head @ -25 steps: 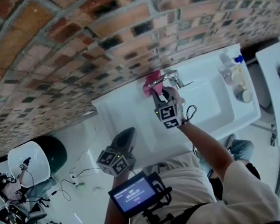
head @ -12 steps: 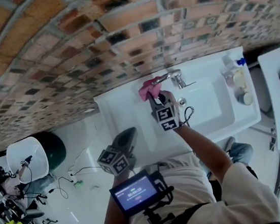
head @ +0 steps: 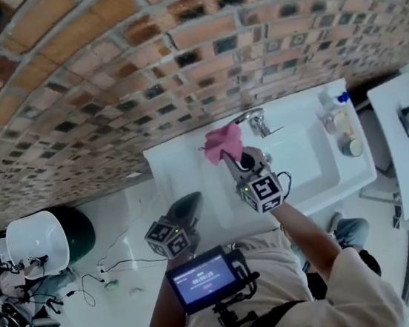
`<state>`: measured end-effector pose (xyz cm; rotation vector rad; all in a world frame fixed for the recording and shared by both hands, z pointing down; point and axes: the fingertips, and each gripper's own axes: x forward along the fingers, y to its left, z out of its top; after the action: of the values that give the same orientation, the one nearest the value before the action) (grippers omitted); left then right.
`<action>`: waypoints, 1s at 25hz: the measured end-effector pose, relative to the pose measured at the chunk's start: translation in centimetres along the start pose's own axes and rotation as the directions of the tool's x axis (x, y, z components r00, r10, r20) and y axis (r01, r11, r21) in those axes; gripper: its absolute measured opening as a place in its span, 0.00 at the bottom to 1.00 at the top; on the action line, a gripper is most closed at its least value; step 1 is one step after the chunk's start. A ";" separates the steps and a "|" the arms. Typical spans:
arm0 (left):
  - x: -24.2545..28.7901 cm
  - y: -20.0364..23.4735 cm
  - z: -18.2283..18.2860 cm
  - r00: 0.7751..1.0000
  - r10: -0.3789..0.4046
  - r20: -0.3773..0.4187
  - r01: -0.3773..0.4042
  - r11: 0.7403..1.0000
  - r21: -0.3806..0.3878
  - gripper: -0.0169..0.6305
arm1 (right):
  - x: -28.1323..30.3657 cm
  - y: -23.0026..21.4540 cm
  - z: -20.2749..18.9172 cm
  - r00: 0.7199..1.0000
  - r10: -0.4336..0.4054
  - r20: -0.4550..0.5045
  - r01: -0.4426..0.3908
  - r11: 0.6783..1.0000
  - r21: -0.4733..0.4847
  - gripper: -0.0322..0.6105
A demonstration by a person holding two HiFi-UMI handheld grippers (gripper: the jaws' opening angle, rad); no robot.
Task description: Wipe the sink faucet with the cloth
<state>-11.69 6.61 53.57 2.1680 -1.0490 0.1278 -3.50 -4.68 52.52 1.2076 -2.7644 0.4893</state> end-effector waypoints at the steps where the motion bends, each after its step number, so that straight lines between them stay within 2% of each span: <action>1: -0.7 0.1 0.0 1.000 -0.001 0.010 0.001 1.000 0.012 0.03 | -1.1 -0.3 0.2 1.000 -0.024 -0.002 0.024 1.000 0.009 0.16; 6: -6.3 -0.5 0.9 0.997 -0.045 0.062 0.042 0.998 0.051 0.03 | -7.4 -0.6 2.1 0.988 -0.147 0.041 0.145 0.989 0.034 0.16; 11: -13.9 1.6 2.2 0.986 -0.012 0.165 0.009 1.000 0.023 0.03 | -12.9 0.9 6.7 0.962 -0.249 0.113 0.236 0.965 0.117 0.16; 14: -18.3 3.1 3.4 0.968 0.011 0.249 -0.013 1.000 0.004 0.03 | -14.9 3.9 7.1 0.959 -0.254 0.129 0.240 0.964 0.113 0.16; 16: -20.6 3.6 3.6 0.961 0.012 0.276 -0.016 1.000 0.013 0.03 | -15.6 6.3 7.2 0.958 -0.254 0.132 0.241 0.964 0.110 0.16; 25: -25.2 2.9 1.1 0.963 -0.084 0.257 0.062 0.994 0.094 0.03 | -19.2 17.3 4.3 0.957 -0.274 0.098 0.261 0.957 0.125 0.16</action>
<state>-30.78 20.96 44.96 2.3431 -1.1234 -0.1548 -2.73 18.40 40.11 1.6557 -2.6325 0.5677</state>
